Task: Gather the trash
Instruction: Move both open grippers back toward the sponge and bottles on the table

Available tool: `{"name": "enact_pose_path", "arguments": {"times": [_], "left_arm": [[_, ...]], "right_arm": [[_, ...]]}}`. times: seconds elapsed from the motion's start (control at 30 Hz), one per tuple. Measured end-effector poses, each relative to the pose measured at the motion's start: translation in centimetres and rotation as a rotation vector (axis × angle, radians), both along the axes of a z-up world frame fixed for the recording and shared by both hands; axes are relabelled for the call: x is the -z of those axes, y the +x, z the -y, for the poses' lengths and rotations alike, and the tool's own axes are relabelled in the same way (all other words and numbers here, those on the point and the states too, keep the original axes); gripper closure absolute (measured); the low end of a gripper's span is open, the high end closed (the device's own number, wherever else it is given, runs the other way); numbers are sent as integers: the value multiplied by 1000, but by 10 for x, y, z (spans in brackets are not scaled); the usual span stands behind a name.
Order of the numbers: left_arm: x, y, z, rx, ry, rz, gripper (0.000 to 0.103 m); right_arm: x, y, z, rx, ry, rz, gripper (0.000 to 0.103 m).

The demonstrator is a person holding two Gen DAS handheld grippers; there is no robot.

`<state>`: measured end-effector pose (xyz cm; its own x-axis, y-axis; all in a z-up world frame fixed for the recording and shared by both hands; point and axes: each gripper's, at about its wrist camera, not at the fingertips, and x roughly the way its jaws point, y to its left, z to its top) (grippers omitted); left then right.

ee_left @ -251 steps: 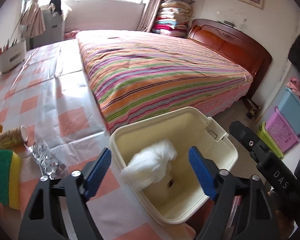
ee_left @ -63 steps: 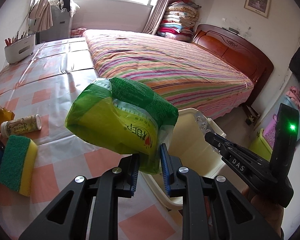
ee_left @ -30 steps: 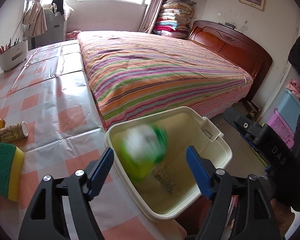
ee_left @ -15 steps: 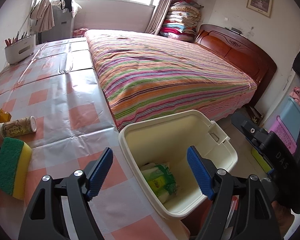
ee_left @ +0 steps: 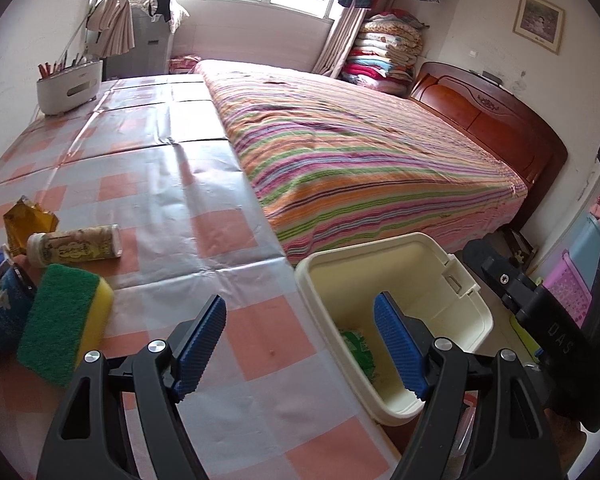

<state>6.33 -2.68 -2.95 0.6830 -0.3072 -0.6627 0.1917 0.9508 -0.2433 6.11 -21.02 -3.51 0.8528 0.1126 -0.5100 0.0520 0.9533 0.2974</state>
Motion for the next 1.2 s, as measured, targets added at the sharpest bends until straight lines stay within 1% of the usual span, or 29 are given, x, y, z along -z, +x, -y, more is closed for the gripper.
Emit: {"name": "enact_pose_path", "arguments": {"times": [0.3,0.53,0.6,0.8,1.1,1.2], "left_arm": [[-7,-14,-52,-101,14,20,29],[-14,-36,-102,-188,65,57,29],[-15,-41,-116,-214,74,55,29],[-14,-58,-166,-299,67,42,29],[-6,-80,-216,-388,65,23,29],[-4,-84,-229,-406,52,11,29]], "right_arm": [[1,8,-47,-121,-10,-15,6],[6,12,-102,-248,-35,-39,6],[7,13,-117,-281,-37,-45,6],[13,14,-154,-361,-53,-69,6],[24,13,-200,-450,-92,-104,6],[27,15,-211,-471,-96,-116,6]]}}
